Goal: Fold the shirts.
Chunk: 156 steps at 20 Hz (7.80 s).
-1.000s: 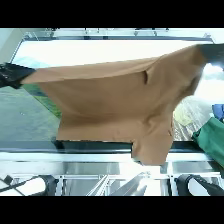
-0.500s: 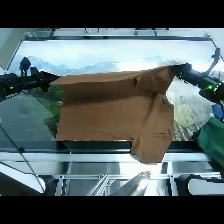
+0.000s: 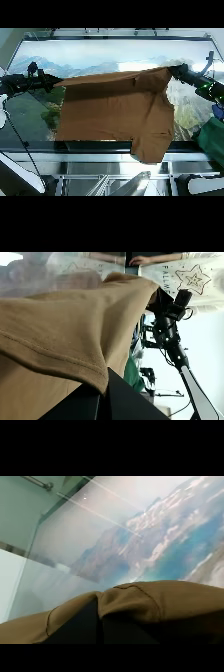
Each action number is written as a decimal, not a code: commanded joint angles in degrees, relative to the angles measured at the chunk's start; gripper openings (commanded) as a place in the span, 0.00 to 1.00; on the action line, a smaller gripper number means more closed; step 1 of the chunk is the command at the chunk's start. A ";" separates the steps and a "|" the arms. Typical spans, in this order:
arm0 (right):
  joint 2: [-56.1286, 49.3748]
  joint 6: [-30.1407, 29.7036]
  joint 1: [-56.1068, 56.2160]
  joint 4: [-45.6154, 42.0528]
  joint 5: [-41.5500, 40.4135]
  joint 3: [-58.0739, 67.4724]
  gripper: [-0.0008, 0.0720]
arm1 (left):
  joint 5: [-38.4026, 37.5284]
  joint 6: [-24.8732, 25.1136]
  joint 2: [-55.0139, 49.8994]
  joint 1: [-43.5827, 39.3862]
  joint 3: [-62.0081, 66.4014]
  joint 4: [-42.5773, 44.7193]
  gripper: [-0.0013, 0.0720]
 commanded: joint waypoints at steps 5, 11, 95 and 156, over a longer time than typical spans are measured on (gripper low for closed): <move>-1.36 1.97 -0.04 -4.87 3.50 -0.24 0.04 | 3.91 -0.68 -0.28 1.11 -3.39 1.55 0.05; -1.36 1.29 -0.87 -7.39 4.96 -6.75 0.04 | 4.26 -0.61 -0.28 3.45 -12.20 1.57 0.05; 25.20 39.80 -13.38 -49.51 8.46 -49.77 0.56 | -13.29 -1.11 46.36 19.80 -55.52 42.49 0.98; 15.15 17.03 -3.06 -18.08 -1.51 -20.92 0.04 | -0.28 -5.22 18.93 -3.08 -15.82 34.36 0.05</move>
